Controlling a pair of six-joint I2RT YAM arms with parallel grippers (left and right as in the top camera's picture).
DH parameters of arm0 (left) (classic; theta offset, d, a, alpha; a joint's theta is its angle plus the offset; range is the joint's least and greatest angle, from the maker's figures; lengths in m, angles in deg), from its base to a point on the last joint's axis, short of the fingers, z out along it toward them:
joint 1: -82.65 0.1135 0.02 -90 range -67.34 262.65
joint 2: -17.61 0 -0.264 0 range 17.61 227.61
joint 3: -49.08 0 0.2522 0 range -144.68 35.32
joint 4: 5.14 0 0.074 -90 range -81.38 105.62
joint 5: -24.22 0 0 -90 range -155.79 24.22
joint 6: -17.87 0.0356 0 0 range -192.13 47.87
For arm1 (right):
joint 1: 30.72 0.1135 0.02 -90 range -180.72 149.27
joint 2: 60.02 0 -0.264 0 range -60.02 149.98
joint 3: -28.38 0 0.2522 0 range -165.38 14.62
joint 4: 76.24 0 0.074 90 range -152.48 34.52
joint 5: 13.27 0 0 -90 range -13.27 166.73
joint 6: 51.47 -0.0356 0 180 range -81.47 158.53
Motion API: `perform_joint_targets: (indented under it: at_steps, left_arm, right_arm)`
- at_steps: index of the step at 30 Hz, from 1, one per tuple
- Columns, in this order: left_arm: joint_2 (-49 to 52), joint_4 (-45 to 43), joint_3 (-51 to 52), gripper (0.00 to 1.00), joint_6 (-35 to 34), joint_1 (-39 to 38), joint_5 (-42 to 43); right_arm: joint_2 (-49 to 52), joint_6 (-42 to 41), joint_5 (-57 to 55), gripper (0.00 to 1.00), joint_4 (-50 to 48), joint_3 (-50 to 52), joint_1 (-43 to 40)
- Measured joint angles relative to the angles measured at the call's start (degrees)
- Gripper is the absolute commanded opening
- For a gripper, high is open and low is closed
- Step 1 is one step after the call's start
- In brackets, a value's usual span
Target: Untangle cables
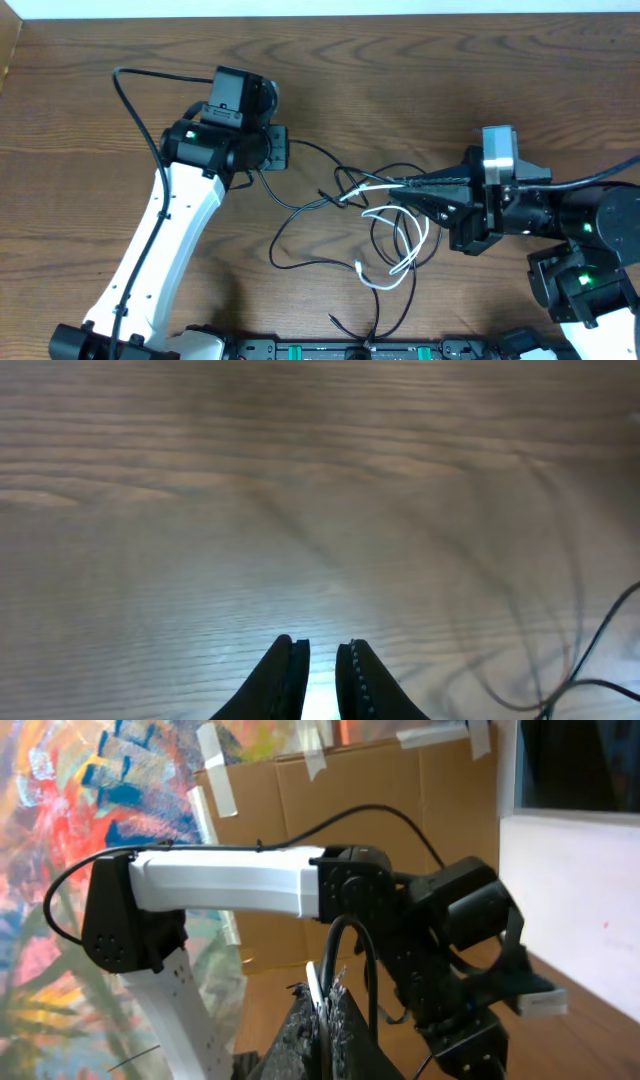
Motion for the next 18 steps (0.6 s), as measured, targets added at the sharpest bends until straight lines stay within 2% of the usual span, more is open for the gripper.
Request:
perform_joint_targets:
  at_steps: [10,18]
  left_arm:
    - [0.0,-1.8,0.0,0.17,-2.1,-1.8,0.9]
    - [0.0,-5.8,0.0,0.17,-5.0,-1.8,8.4]
  right_arm:
    - [4.2,0.0,0.0,0.01,1.8,0.0,0.0]
    - [6.3,0.0,0.0,0.01,2.3,0.0,0.0]
